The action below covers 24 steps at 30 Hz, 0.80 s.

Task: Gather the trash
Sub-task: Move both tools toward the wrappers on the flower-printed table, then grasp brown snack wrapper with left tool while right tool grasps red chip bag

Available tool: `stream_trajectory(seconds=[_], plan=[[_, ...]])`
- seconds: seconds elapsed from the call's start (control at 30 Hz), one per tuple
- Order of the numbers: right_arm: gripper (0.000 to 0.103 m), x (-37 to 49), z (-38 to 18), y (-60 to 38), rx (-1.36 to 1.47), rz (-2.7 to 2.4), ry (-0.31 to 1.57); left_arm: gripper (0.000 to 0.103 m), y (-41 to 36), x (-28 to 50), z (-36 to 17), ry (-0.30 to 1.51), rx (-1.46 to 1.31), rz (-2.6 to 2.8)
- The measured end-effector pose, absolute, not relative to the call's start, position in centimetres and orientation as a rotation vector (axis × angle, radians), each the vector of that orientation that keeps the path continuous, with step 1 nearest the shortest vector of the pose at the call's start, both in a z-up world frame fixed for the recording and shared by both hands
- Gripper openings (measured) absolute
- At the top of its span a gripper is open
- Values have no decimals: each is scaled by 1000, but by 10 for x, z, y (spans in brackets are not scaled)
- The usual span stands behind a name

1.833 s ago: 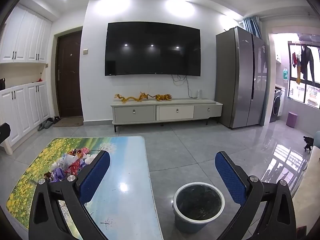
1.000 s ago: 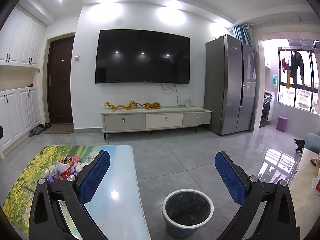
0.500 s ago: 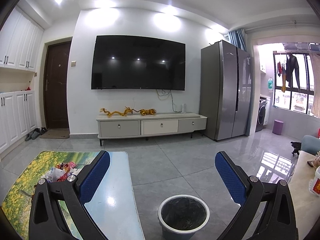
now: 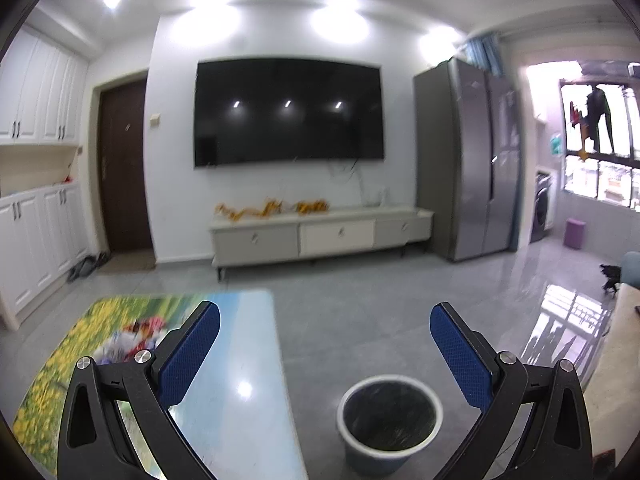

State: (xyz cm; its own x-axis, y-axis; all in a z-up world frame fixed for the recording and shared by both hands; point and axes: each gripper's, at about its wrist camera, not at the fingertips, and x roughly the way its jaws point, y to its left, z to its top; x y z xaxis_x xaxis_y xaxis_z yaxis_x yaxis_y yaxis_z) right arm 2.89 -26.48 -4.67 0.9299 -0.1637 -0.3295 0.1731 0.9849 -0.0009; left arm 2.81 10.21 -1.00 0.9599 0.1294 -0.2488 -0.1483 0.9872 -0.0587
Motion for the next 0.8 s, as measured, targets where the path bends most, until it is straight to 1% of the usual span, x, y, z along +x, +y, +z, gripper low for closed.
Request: stream_trajectory(seconds=[0.13, 0.27, 0.33, 0.37, 0.43, 0.53, 0.67, 0.7, 0.73, 0.8], plan=[[103, 52, -69, -251, 33, -56, 408, 103, 125, 44, -42, 339, -50, 149], [103, 82, -88, -231, 16, 64, 500, 103, 138, 65, -86, 481, -46, 105], [101, 99, -99, -216, 5, 126, 548, 102, 140, 77, -107, 542, -42, 94], [99, 105, -104, -210, 1, 158, 570, 101, 140, 83, -117, 571, -44, 81], [90, 119, -115, -196, 4, 224, 616, 96, 142, 96, -133, 622, -61, 43], [81, 138, -132, -180, 27, 321, 692, 91, 145, 114, -152, 681, -79, 2], [80, 159, -159, -147, 17, 458, 800, 84, 146, 140, -171, 752, -111, -34], [80, 162, -162, -138, 14, 484, 820, 78, 147, 147, -177, 774, -116, -43], [79, 165, -168, -130, 12, 519, 843, 75, 146, 151, -180, 786, -118, -50], [79, 171, -178, -112, -4, 565, 885, 74, 145, 161, -191, 803, -114, -58]])
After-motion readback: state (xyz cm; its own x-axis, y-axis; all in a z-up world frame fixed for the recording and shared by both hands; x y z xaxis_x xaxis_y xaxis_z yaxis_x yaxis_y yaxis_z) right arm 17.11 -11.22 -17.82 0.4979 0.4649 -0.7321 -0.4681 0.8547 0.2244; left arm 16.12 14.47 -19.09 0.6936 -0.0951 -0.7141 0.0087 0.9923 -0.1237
